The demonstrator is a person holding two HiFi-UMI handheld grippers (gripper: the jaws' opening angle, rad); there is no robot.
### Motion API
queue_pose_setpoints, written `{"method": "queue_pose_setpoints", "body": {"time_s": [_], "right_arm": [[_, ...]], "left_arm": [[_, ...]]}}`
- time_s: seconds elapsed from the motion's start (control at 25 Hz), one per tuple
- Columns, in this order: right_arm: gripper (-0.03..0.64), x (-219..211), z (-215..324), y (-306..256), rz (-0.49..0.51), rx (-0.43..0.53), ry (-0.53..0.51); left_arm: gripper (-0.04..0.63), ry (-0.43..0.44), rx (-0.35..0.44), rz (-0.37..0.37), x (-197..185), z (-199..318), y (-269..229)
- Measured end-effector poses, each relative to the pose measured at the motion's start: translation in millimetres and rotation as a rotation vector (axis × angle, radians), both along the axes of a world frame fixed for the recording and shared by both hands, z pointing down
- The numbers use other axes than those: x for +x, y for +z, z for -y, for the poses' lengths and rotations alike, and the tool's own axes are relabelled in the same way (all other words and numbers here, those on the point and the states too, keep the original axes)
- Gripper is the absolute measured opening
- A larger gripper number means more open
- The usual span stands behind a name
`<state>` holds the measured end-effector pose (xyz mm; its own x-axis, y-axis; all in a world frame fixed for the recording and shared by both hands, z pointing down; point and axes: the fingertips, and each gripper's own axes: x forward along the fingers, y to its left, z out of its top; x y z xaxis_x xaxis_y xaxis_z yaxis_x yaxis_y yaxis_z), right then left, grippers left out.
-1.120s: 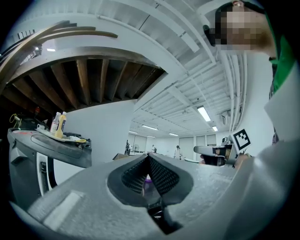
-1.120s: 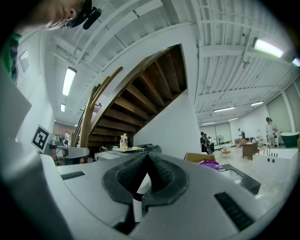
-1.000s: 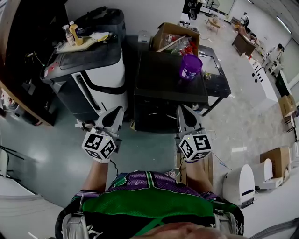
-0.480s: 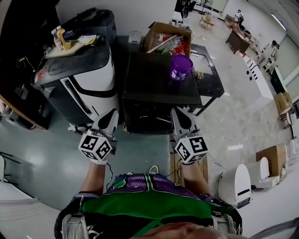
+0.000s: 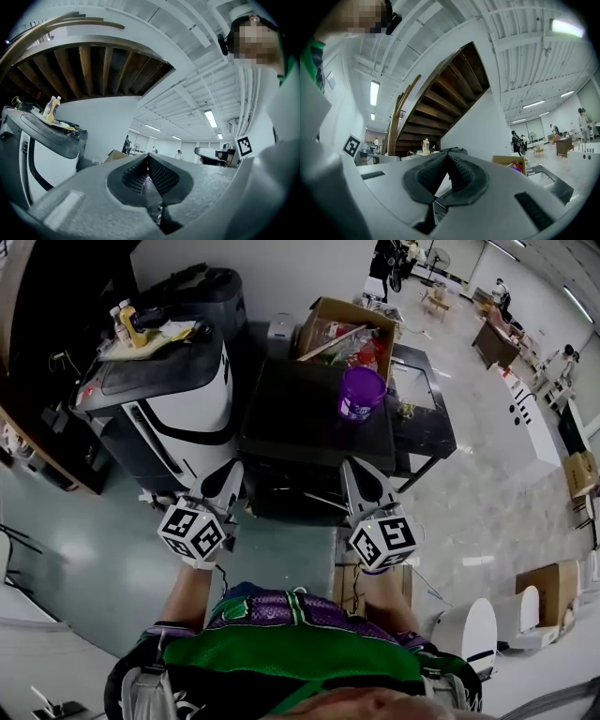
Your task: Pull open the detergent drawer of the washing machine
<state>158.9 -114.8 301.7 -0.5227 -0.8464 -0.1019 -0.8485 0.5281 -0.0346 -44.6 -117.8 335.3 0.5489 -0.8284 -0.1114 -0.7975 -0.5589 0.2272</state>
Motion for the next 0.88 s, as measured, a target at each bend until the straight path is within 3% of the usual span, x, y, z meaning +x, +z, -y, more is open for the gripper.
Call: {"method": "queue_pose_setpoints", "body": {"time_s": [0.16,0.44,0.6,0.68,0.76,0.88], "right_arm": [[0.002,4.3,10.3,0.6,0.011,-0.001,-0.020],[0.002,-1.3,23.3,-6.3,0.015,0.004,-0.021],[0.002,-2.1,29.3,-5.9,-0.016,0.017,-0.011],[0.002,-4.1,30.9,-2.2,-0.011,0.010,-0.004],[0.002,-7.3,31.5,0.1,-0.015,0.004,0.000],[0.002,-10.3,31.6,0.6,-0.035,0.003,0.003]], "left_arm": [[0.017,-0.022,0.013,0.024,9.5,7.2,-2.4],[0.017,0.040,0.012,-0.014,14.6,23.9,-11.7],[0.021,0.062,0.000,0.020,22.7,35.0,-7.3],[0.088,0.094,-0.012,0.028,26.8,38.1,-2.8],[0.220,0.132,-0.023,-0.002,29.0,41.5,-1.2],[0.285,0.143,-0.007,-0.014,29.7,46.4,-0.1]]}}
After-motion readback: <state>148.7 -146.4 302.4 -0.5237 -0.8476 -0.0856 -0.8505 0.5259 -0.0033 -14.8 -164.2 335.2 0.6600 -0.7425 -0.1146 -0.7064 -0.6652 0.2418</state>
